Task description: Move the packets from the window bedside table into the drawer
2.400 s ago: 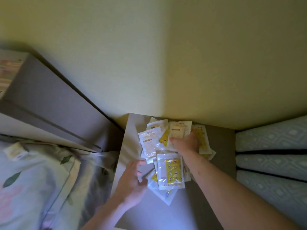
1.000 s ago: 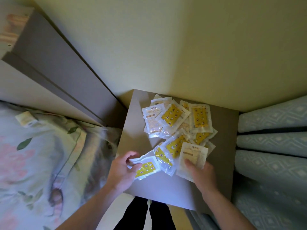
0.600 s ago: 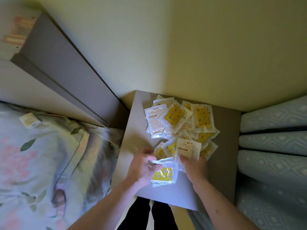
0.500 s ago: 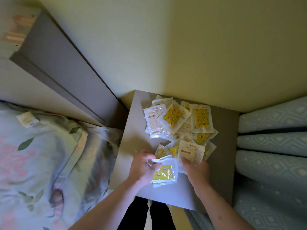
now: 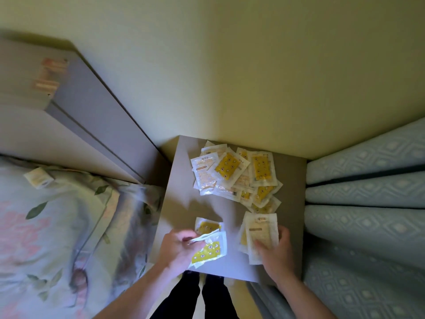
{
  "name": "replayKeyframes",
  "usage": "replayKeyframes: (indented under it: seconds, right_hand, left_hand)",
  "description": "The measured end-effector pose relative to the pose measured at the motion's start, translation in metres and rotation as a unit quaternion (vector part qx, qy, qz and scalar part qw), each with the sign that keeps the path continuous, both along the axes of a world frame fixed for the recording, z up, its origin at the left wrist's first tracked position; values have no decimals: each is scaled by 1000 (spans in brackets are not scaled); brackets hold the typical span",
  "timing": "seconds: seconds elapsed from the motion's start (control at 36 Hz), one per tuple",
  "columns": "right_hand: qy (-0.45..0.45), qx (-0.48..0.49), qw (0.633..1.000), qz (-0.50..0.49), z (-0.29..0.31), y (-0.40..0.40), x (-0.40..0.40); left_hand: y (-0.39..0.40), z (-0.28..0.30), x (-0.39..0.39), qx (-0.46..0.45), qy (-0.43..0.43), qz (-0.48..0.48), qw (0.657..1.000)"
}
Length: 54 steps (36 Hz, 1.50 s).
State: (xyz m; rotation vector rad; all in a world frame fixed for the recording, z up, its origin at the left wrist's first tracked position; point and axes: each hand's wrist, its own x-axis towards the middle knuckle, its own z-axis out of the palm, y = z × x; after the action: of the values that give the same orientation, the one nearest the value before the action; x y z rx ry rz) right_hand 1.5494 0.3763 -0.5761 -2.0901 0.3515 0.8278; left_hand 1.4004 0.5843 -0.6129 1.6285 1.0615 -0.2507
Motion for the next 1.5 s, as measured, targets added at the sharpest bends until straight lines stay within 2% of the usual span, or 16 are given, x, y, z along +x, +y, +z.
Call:
replayKeyframes:
  seconds: [0.08,0.22,0.36,0.44,0.56,0.67,0.92,1.06,1.17,1.22,1.36,1.5]
  right_hand:
    - [-18,-19,999,19,33,-5,-5]
    - [2,-15,997,71,103,-10,-16]
    - [5,6,995,95,171,-6,-28]
    - [2,20,994,103,197,-7,-36]
    - [26,16,985,168,217,-3,-38]
    - [53,12,957,285,228,9,-33]
    - [-14,49,892,449,261,37,-32]
    - [-45,84,847,523,278,49,-45]
    - [-63,107,789,602,296,67,-79]
    - [-75,118,773,619,307,75,-93]
    - [-94,158,686,704,341,98,-190]
    - [-110,178,593,778,350,98,-308]
  left_hand:
    - [7,37,-14,27,-7,-30,999]
    - [18,123,-33,90,2,-93,992]
    - [24,196,-47,139,10,-93,986]
    - [25,228,-53,144,0,-65,987]
    - [20,262,-63,182,-13,-56,982]
    - [11,280,-75,201,-4,-2,980]
    - [-26,310,-114,222,40,149,963]
    - [-52,334,-153,216,35,235,947]
    - [-76,355,-208,215,10,321,922]
    - [-84,360,-226,221,6,339,915]
    - [-131,382,-319,236,19,449,862]
    - [-192,392,-423,239,37,535,810]
